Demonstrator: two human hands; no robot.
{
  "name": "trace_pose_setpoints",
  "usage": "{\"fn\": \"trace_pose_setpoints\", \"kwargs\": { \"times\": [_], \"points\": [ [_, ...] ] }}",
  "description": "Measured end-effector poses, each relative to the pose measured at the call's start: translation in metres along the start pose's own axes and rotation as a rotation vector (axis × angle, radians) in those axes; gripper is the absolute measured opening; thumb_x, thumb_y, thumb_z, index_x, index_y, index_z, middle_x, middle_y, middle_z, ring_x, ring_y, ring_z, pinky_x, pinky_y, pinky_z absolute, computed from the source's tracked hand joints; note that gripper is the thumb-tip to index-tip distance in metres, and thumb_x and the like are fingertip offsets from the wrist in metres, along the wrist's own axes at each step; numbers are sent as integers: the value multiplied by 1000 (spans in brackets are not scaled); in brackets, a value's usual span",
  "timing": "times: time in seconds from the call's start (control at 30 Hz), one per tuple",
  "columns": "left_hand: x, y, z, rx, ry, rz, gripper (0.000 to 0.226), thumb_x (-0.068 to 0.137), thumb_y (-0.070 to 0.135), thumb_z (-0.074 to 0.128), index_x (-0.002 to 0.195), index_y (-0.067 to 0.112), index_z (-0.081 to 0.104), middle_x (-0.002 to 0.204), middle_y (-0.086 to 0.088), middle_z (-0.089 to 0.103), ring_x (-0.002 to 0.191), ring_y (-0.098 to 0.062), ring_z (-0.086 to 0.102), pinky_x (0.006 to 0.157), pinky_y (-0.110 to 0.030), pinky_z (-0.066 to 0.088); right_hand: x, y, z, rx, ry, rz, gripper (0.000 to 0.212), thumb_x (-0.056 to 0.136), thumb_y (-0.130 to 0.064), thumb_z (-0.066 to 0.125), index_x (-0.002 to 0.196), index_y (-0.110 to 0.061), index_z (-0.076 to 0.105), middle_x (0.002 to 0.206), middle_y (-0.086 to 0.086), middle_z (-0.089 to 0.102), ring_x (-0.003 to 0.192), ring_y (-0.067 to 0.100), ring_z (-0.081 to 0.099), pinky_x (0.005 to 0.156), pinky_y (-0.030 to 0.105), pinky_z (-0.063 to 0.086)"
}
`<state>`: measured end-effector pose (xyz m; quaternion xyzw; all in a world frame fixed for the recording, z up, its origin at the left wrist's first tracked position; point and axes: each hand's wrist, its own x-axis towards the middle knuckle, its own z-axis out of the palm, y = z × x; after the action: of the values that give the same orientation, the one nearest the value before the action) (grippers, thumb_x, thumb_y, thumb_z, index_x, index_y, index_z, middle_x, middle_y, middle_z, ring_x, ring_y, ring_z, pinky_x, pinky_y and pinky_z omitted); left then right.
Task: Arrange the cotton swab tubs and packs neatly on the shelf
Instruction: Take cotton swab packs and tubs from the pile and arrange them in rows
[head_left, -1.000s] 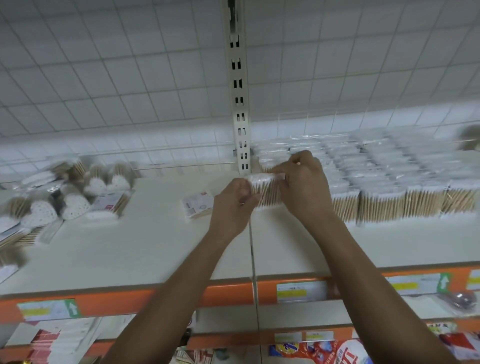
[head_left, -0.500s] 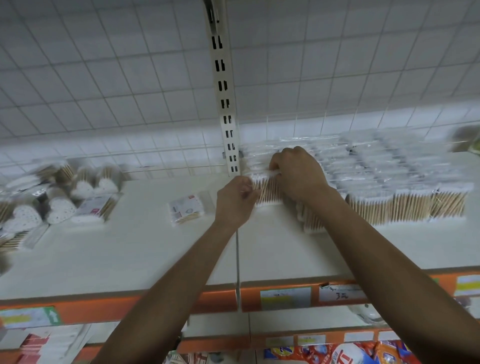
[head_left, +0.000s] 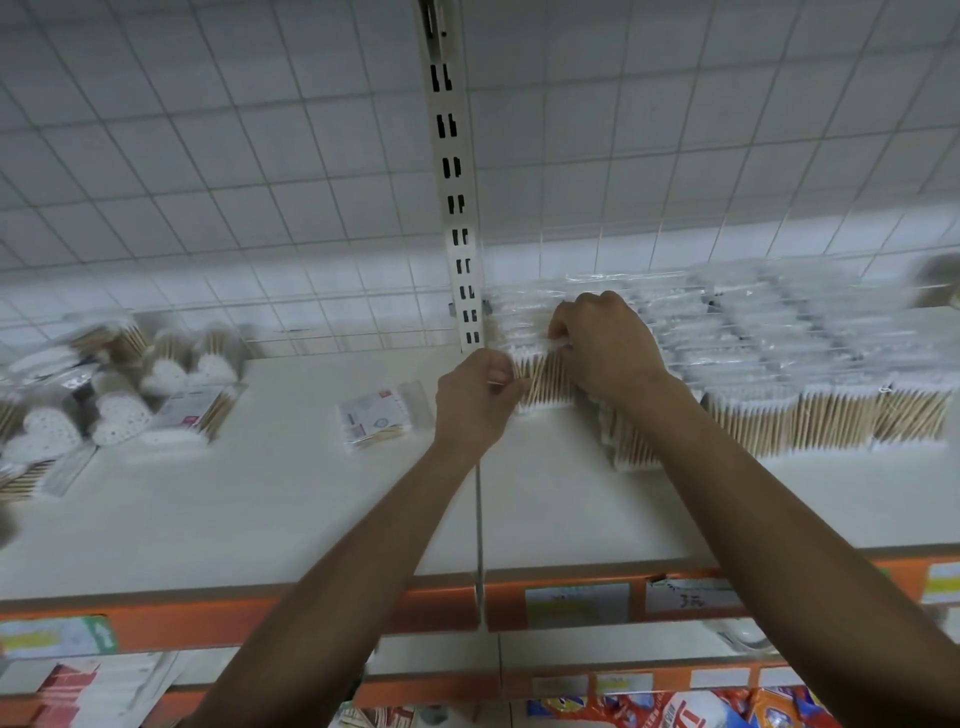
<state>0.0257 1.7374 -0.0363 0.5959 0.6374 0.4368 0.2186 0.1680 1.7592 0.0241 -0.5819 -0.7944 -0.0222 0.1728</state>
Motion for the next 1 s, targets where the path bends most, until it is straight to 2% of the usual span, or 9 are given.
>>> {"fn": "trace_pose_setpoints", "kwargs": {
  "times": [0.13, 0.27, 0.43, 0.57, 0.67, 0.8, 0.87, 0.93, 1.0],
  "points": [
    [-3, 0, -15, 74, 10, 97, 20, 79, 23, 74, 96, 16, 66, 92, 3, 70, 84, -8, 63, 82, -24, 49, -8, -12, 0, 67, 181, -15, 39, 76, 7, 56, 111, -7, 63, 108, 12, 62, 104, 31, 49, 81, 34, 44],
    [-7, -15, -47, 370, 82, 226, 30, 84, 25, 68, 112, 15, 65, 111, -3, 65, 104, -22, 59, 88, -30, 42, -21, -44, 11, 215, 337, -174, 27, 61, 10, 68, 84, -4, 69, 81, 13, 66, 77, 34, 58, 63, 32, 50],
    [-11, -47, -86, 749, -158, 24, 59, 80, 48, 64, 133, 23, 50, 141, -3, 44, 133, -26, 35, 108, -42, 33, -29, -77, 38, 302, 95, -220, 21, 80, -1, 60, 98, -8, 69, 95, 9, 65, 92, 29, 58, 76, 28, 43],
    [-20, -60, -95, 584, -223, 103, 57, 77, 38, 59, 127, 11, 55, 131, -10, 55, 125, -32, 47, 106, -46, 36, -31, -92, 55, 293, -57, -220, 26, 88, -11, 53, 112, -15, 63, 110, 4, 61, 104, 21, 56, 88, 29, 44],
    [-26, -70, -99, 531, -165, 188, 46, 81, 19, 57, 125, 3, 57, 124, -16, 60, 117, -36, 53, 103, -37, 36, -32, -96, 61, 288, -130, -221, 31, 89, -12, 53, 119, -14, 59, 115, 5, 58, 107, 21, 54, 89, 23, 37],
    [-34, -63, -103, 395, -105, 147, 31, 90, 15, 58, 118, 5, 50, 98, -8, 61, 82, -21, 55, 68, -27, 37, -32, -96, 60, 361, -120, -169, 38, 86, -10, 56, 124, -12, 54, 122, 6, 55, 113, 22, 52, 91, 24, 37],
    [-36, -55, -105, 238, -90, 112, 23, 93, 22, 56, 112, 13, 49, 89, 3, 59, 71, -10, 53, 61, -17, 37, -33, -93, 56, 405, -76, -149, 44, 85, -6, 57, 128, -12, 50, 128, 5, 51, 116, 22, 49, 92, 23, 36],
    [-37, -46, -105, 61, -124, 52, 15, 94, 27, 54, 108, 22, 52, 90, 13, 58, 77, 1, 54, 67, -8, 39, -34, -91, 52, 463, -41, -140, 50, 85, -6, 60, 132, -13, 45, 133, 4, 48, 121, 22, 46, 96, 23, 34],
    [-39, -40, -102, -205, -191, -48, 16, 94, 30, 55, 103, 17, 57, 94, 8, 61, 88, -5, 58, 81, -18, 48, -35, -87, 49, 546, 0, -122, 51, 87, -11, 62, 134, -13, 43, 136, 4, 47, 121, 22, 47, 97, 24, 34]
  ]
}}
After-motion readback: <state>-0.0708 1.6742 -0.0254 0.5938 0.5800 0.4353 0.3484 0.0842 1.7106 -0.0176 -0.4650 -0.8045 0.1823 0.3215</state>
